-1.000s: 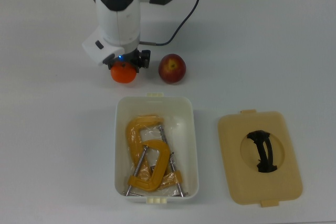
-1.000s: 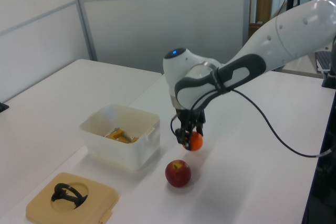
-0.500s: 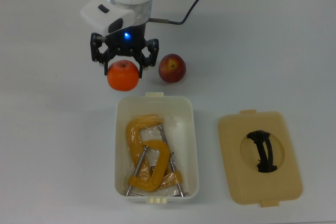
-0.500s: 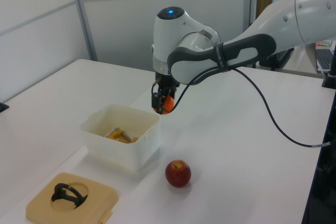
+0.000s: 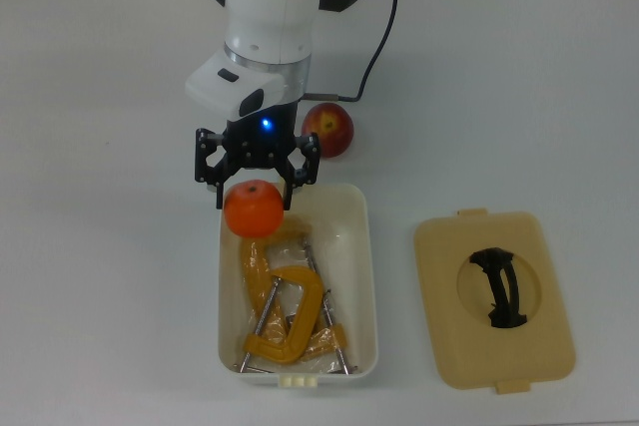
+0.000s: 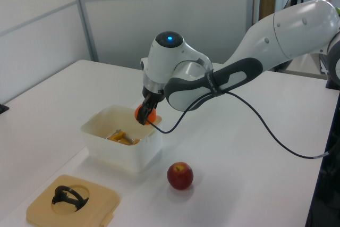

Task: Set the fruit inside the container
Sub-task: 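Carry the orange over the white box and release it inside, then move the gripper to the red apple and grasp it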

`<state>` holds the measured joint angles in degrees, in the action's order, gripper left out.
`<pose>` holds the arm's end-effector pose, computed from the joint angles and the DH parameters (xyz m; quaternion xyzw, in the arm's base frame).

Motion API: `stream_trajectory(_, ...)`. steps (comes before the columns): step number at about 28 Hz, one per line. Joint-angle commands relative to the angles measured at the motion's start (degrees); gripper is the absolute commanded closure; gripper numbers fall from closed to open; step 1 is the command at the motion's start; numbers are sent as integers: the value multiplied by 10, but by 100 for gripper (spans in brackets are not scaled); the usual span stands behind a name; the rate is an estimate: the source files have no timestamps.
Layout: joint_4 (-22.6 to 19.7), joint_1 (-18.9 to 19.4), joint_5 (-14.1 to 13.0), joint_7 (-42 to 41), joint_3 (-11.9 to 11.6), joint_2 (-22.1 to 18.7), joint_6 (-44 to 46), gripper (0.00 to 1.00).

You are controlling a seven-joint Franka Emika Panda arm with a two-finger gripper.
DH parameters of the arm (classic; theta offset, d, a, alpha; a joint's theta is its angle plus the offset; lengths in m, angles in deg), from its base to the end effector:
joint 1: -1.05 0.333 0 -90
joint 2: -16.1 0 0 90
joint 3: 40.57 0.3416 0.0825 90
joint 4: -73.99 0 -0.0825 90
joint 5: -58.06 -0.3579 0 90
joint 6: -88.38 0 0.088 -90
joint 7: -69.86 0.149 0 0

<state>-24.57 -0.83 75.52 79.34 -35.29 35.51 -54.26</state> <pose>0.6881 0.0280 0.4356 0.9709 0.0409 0.2231 0.0771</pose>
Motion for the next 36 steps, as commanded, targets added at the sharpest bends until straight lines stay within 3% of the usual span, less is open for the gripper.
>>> stream_trajectory(1, 9, 8, 6, 76, -2, -5, -3, 0)
stream_trajectory(6, 0, 8, -11, 107, 19, -27, 53, 0)
stream_trajectory(11, -7, 8, -66, 85, 44, -46, 206, 0)
stream_trajectory(12, -9, 8, -90, 62, 48, -48, 246, 0)
stream_trajectory(16, -17, 8, -132, 20, 57, -49, 300, 0)
stream_trajectory(22, -60, 9, -131, 11, 69, -39, 301, 0)
stream_trajectory(34, -95, 23, -117, 12, 69, -15, 270, 0)
stream_trajectory(36, -96, 23, -117, 12, 70, -15, 270, 11)
